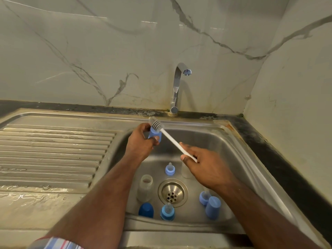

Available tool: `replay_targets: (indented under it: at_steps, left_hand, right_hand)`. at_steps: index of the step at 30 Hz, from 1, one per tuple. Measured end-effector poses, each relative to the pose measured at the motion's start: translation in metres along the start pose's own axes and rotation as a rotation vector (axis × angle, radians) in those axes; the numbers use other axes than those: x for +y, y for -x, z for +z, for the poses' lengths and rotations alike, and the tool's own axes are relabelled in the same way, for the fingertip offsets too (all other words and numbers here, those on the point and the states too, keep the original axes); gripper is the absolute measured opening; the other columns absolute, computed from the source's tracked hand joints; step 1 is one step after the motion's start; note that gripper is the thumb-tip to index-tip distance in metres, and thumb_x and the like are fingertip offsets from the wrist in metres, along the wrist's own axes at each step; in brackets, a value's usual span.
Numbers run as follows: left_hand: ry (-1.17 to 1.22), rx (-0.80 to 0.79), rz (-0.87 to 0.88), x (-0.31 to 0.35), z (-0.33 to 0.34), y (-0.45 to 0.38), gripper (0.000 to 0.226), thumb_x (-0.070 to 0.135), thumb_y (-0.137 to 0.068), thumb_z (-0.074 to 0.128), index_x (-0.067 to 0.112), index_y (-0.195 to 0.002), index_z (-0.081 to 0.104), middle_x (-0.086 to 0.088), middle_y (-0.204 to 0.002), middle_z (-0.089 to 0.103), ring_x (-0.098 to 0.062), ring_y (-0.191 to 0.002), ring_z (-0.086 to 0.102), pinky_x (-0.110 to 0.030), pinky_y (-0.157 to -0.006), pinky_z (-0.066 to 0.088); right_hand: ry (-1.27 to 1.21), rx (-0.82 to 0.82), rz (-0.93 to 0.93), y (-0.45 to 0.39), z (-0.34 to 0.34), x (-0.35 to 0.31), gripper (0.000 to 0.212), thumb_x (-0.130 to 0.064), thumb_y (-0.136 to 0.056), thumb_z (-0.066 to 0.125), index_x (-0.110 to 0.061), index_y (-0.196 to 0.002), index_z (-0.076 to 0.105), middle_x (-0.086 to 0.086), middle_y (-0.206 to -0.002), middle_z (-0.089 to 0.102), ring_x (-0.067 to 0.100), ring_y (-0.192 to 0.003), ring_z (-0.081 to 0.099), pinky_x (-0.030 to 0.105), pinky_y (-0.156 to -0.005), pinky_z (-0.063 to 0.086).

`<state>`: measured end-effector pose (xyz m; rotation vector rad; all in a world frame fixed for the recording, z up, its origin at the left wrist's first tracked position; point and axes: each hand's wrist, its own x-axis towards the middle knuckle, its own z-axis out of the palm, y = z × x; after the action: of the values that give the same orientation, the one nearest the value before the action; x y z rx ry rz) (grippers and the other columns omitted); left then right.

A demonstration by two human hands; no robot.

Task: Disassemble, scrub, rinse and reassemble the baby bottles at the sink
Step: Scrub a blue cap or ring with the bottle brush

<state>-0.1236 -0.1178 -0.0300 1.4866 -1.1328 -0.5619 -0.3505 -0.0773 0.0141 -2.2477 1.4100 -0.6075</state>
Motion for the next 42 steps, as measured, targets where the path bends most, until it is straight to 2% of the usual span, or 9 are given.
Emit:
replay_targets:
  at_steps: [4, 9, 14, 18, 23, 34, 37, 40, 42]
  left_hand:
    - [0.065, -0.009, -0.011, -0.001, 0.001, -0.001, 0.039, 0.007, -0.087, 0.077, 0.029, -0.115, 0.06, 0.005, -0.117, 0.067, -0.015, -0.074, 0.076, -0.025, -0.059, 0.051]
    - [0.035, -0.001, -0.006, 0.0, 0.001, 0.0, 0.041, 0.01, -0.087, 0.078, 0.02, -0.123, 0.061, 0.004, -0.116, 0.066, -0.014, -0.077, 0.075, -0.023, -0.06, 0.053]
    - [0.033, -0.022, 0.018, -0.002, 0.001, 0.0, 0.039, 0.008, -0.086, 0.078, 0.023, -0.119, 0.062, 0.003, -0.115, 0.067, -0.013, -0.07, 0.075, -0.025, -0.06, 0.054]
    - [0.022, -0.018, 0.024, -0.003, 0.001, -0.001, 0.037, 0.011, -0.085, 0.08, 0.024, -0.115, 0.062, 0.004, -0.114, 0.067, -0.019, -0.079, 0.075, -0.035, -0.069, 0.06]
    - [0.064, -0.017, -0.008, -0.002, 0.001, -0.001, 0.037, 0.008, -0.087, 0.078, 0.027, -0.113, 0.06, 0.005, -0.115, 0.064, -0.014, -0.067, 0.074, -0.025, -0.06, 0.054]
    - [0.049, -0.014, -0.018, -0.002, 0.004, -0.001, 0.04, 0.01, -0.088, 0.077, 0.019, -0.122, 0.059, 0.002, -0.117, 0.064, -0.013, -0.066, 0.074, -0.021, -0.058, 0.055]
    - [0.063, -0.037, -0.012, 0.0, 0.005, 0.0, 0.036, 0.009, -0.088, 0.077, 0.023, -0.117, 0.059, 0.002, -0.115, 0.064, -0.014, -0.065, 0.073, -0.022, -0.059, 0.055]
    - [0.096, -0.031, -0.039, 0.0, 0.004, 0.001, 0.037, 0.006, -0.09, 0.074, 0.024, -0.117, 0.057, 0.0, -0.119, 0.063, -0.017, -0.066, 0.073, -0.027, -0.062, 0.057]
    - [0.059, -0.049, -0.061, -0.002, 0.004, 0.003, 0.043, 0.005, -0.092, 0.072, 0.025, -0.126, 0.053, 0.002, -0.121, 0.061, -0.016, -0.067, 0.073, -0.025, -0.061, 0.056]
  right_hand:
    - [0.025, 0.013, 0.048, -0.006, -0.001, 0.006, 0.048, -0.041, -0.103, 0.048, -0.04, -0.15, 0.04, -0.007, -0.116, 0.069, 0.006, -0.079, 0.063, 0.017, -0.067, 0.048]
    - [0.004, -0.024, 0.004, -0.001, 0.0, 0.005, 0.047, -0.043, -0.102, 0.049, -0.042, -0.148, 0.042, -0.011, -0.13, 0.065, 0.006, -0.094, 0.064, 0.009, -0.07, 0.041]
    - [0.033, -0.004, 0.049, -0.005, 0.0, 0.003, 0.049, -0.041, -0.104, 0.046, -0.038, -0.152, 0.037, -0.007, -0.117, 0.066, 0.002, -0.076, 0.059, 0.009, -0.06, 0.041]
    - [0.021, -0.041, 0.002, 0.0, 0.001, 0.001, 0.047, -0.043, -0.103, 0.047, -0.042, -0.149, 0.041, -0.01, -0.119, 0.068, 0.007, -0.087, 0.065, 0.015, -0.069, 0.044]
    - [0.013, 0.009, 0.042, -0.004, -0.004, 0.004, 0.048, -0.041, -0.104, 0.047, -0.037, -0.151, 0.039, -0.007, -0.112, 0.068, 0.006, -0.077, 0.063, 0.018, -0.066, 0.049]
    - [-0.016, -0.024, 0.009, -0.002, 0.0, 0.006, 0.047, -0.043, -0.102, 0.05, -0.041, -0.148, 0.043, -0.013, -0.131, 0.064, 0.006, -0.095, 0.064, 0.005, -0.067, 0.039]
    - [0.001, -0.002, 0.049, -0.008, -0.001, 0.009, 0.047, -0.04, -0.103, 0.05, -0.037, -0.149, 0.042, -0.01, -0.121, 0.066, 0.003, -0.083, 0.062, 0.006, -0.062, 0.04]
    - [-0.023, 0.022, 0.092, -0.012, -0.005, 0.018, 0.048, -0.038, -0.102, 0.052, -0.032, -0.149, 0.046, -0.008, -0.138, 0.06, 0.01, -0.11, 0.061, 0.017, -0.089, 0.041]
    - [-0.055, 0.022, 0.107, -0.012, -0.007, 0.024, 0.047, -0.038, -0.101, 0.055, -0.03, -0.147, 0.049, -0.009, -0.141, 0.058, 0.013, -0.12, 0.058, 0.021, -0.096, 0.038]
